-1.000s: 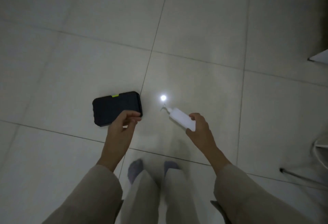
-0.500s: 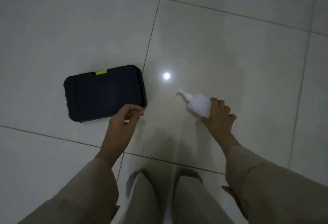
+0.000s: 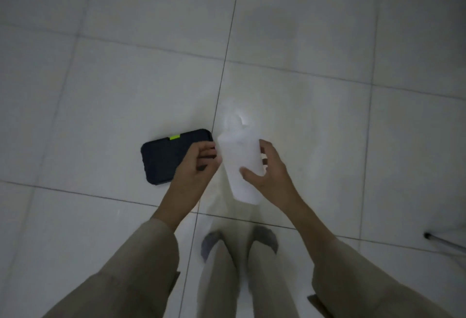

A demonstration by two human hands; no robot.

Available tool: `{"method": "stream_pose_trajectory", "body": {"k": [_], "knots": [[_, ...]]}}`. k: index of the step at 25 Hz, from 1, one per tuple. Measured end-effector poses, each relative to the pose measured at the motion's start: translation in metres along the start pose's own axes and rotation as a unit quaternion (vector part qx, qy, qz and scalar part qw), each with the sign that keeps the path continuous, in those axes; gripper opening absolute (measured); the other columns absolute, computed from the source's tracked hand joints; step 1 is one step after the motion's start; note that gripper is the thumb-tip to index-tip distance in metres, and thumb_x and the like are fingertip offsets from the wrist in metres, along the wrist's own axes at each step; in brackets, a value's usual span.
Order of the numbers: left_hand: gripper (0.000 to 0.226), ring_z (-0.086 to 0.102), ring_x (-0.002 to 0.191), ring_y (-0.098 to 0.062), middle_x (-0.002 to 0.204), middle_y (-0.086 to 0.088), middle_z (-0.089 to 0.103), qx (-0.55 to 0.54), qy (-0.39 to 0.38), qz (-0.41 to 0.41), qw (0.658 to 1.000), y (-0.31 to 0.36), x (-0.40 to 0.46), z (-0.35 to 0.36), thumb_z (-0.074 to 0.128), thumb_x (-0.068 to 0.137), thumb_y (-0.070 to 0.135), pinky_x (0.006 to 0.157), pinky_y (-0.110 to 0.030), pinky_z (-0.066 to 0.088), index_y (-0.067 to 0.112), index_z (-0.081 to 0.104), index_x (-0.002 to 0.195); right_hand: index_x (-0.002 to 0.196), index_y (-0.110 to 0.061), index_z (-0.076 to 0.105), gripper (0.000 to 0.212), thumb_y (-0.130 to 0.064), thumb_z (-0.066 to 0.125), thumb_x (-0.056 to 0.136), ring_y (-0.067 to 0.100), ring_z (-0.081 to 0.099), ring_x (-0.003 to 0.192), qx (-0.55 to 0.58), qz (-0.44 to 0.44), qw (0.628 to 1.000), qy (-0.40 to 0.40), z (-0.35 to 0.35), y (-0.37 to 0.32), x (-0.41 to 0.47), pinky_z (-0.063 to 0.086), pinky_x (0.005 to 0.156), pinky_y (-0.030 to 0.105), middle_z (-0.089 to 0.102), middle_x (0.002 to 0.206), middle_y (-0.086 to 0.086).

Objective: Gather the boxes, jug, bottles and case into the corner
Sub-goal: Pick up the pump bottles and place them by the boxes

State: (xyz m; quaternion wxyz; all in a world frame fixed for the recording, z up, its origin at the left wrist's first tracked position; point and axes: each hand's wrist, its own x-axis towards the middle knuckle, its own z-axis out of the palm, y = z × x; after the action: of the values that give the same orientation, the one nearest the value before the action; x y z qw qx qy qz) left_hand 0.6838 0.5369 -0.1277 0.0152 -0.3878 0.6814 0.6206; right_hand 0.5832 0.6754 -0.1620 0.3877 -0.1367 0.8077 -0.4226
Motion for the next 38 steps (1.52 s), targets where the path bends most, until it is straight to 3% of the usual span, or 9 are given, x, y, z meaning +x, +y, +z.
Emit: {"method": "stream_pose_trajectory", "body": {"k": [4,9,13,18,22,25,30,35,38], "knots": [[0.041,0.057,0.102,-0.002,0.112,0.014,0.056,-0.06,-0.05,0.084,0.993,0.141,-0.043,-0.021,0.056,0.085,0.027,0.072,-0.009,0.049,0.024,0.044,0.124,0.13,-0.025,0.039,0.06,-0.029,0.069,0.079,0.016,0.053,0.108,0.064,-0.08,0.995,0.014,-0.055,-0.124,-0.067,0.049,0.088,0.029,0.049,0.127,-0.004],[0.044,0.06,0.087,0.015,0.109,0.015,0.057,-0.028,-0.174,0.219,0.96,0.298,-0.116,-0.02,0.056,0.081,0.029,0.07,-0.007,0.048,0.022,0.045,0.123,0.136,-0.03,0.036,0.061,-0.027,0.067,0.083,0.013,0.054,0.111,0.064,-0.147,0.982,0.103,-0.159,-0.235,-0.178,0.052,0.089,0.026,0.047,0.133,-0.005],[0.06,0.062,0.093,0.004,0.115,0.015,0.057,0.023,-0.278,0.301,0.912,0.389,-0.197,0.016,0.071,0.071,0.049,0.073,-0.014,0.053,0.027,0.046,0.121,0.136,-0.035,0.038,0.058,-0.027,0.064,0.085,0.01,0.057,0.106,0.069,-0.162,0.958,0.225,-0.223,-0.271,-0.301,0.055,0.084,0.023,0.052,0.125,-0.01],[0.049,0.065,0.093,-0.008,0.111,0.013,0.06,0.039,-0.43,0.368,0.823,0.437,-0.323,0.095,0.073,0.067,0.045,0.068,-0.018,0.055,0.03,0.052,0.109,0.134,-0.028,0.041,0.059,-0.034,0.066,0.081,0.014,0.058,0.111,0.089,-0.115,0.914,0.38,-0.253,-0.259,-0.479,0.053,0.091,0.034,0.055,0.127,-0.003],[0.053,0.066,0.09,-0.002,0.111,0.01,0.062,0.089,-0.589,0.394,0.7,0.432,-0.453,0.165,0.078,0.064,0.044,0.068,-0.015,0.053,0.027,0.054,0.109,0.124,-0.022,0.049,0.046,-0.023,0.068,0.082,0.014,0.062,0.106,0.111,-0.041,0.851,0.512,-0.232,-0.221,-0.64,0.053,0.089,0.029,0.06,0.123,0.001],[0.049,0.066,0.092,-0.007,0.111,0.005,0.062,0.096,-0.683,0.397,0.606,0.401,-0.566,0.202,0.073,0.062,0.04,0.068,-0.017,0.055,0.028,0.054,0.105,0.127,-0.021,0.048,0.052,-0.028,0.069,0.08,0.013,0.062,0.107,0.12,0.013,0.793,0.597,-0.191,-0.192,-0.757,0.053,0.09,0.029,0.059,0.126,-0.001],[0.063,0.067,0.095,-0.013,0.112,0.002,0.062,0.118,-0.777,0.395,0.475,0.319,-0.744,0.223,0.079,0.059,0.049,0.076,-0.027,0.057,0.027,0.052,0.111,0.132,-0.024,0.044,0.059,-0.029,0.069,0.079,0.012,0.059,0.113,0.127,0.1,0.705,0.69,-0.092,-0.153,-0.931,0.052,0.095,0.038,0.057,0.129,-0.003],[0.06,0.058,0.101,-0.009,0.111,0.014,0.057,0.137,-0.826,0.389,0.384,0.211,-0.909,0.214,0.069,0.056,0.057,0.077,-0.026,0.053,0.039,0.046,0.109,0.133,-0.024,0.043,0.052,-0.028,0.064,0.085,0.009,0.056,0.115,0.121,0.196,0.623,0.748,0.018,-0.124,-1.093,0.048,0.099,0.033,0.058,0.126,-0.002],[0.052,0.056,0.097,0.006,0.105,0.028,0.054,0.148,-0.857,0.362,0.335,0.149,-0.986,0.209,0.071,0.057,0.053,0.071,-0.014,0.048,0.045,0.045,0.101,0.13,-0.024,0.046,0.043,-0.026,0.059,0.089,0.006,0.059,0.104,0.119,0.229,0.552,0.793,0.07,-0.114,-1.172,0.047,0.084,0.016,0.059,0.121,0.0]]}}
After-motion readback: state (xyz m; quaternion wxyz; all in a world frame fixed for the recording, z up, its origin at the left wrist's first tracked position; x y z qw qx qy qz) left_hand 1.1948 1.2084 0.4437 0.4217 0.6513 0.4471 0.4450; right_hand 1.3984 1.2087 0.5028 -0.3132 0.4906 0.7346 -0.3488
